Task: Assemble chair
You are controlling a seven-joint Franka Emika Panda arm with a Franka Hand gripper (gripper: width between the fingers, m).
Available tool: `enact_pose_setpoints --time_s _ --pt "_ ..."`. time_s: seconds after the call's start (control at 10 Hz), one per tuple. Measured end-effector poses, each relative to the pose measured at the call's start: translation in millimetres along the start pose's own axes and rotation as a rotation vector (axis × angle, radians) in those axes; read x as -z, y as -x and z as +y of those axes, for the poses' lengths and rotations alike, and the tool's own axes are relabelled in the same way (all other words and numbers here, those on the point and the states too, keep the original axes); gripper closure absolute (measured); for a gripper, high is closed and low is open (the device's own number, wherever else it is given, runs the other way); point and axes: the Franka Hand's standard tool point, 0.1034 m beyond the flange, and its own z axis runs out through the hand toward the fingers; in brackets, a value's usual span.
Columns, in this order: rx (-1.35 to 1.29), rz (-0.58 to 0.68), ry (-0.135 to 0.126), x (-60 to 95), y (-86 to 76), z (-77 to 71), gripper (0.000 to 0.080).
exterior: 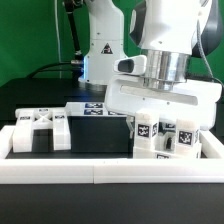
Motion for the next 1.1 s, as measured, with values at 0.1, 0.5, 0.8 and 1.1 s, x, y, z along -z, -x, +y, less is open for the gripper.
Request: enact_pose_setpoints --time_s 0.1,0.5,0.8,1.1 --pt "0.0 0.0 0.0 0.1 -0.2 -0.1 0.0533" --pt "0.003 -0.001 0.0 0.2 0.3 -0.1 0.0549" --pt "0.041 -0.038 0.002 18.4 -8.3 7.4 0.0549" --pt "0.088 -0.071 -0.014 52.5 -23.2 15.2 0.0547"
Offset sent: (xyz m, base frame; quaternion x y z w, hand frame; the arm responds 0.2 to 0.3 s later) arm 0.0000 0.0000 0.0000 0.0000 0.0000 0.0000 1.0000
